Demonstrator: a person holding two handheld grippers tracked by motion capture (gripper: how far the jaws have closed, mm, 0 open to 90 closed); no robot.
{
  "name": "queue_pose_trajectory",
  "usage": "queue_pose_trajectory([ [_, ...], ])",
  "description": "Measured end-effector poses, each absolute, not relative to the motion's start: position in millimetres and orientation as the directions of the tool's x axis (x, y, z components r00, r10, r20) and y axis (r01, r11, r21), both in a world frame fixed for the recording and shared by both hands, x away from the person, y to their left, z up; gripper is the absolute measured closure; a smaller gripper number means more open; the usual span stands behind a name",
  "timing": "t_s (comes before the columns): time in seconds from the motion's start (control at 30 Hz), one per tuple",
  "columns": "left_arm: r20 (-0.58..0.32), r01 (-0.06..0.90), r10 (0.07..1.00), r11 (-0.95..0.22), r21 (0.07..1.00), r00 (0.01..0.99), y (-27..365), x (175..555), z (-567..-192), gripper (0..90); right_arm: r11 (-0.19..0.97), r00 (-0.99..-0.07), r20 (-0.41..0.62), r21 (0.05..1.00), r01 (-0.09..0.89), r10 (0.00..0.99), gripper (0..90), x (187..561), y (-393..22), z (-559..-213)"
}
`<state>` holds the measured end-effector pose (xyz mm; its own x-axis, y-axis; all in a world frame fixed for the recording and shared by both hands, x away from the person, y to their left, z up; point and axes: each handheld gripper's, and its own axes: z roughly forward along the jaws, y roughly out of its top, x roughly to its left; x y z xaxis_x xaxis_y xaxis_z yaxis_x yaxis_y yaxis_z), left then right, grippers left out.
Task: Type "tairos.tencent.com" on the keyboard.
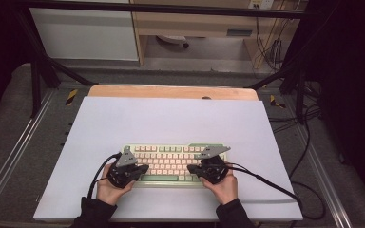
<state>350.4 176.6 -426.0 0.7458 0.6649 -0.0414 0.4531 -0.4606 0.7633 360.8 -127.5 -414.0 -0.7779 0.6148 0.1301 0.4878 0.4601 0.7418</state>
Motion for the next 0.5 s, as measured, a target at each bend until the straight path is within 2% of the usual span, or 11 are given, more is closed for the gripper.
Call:
queue_pose_trajectory([
  [0.5, -0.038, 0.45, 0.658, -0.471, 0.758, 0.752, 173.5, 350.2, -429.0, 90.0, 0.457, -0.776, 0.13, 0.744, 0.488, 0.618, 90.0, 359.9, -130.9, -414.6],
])
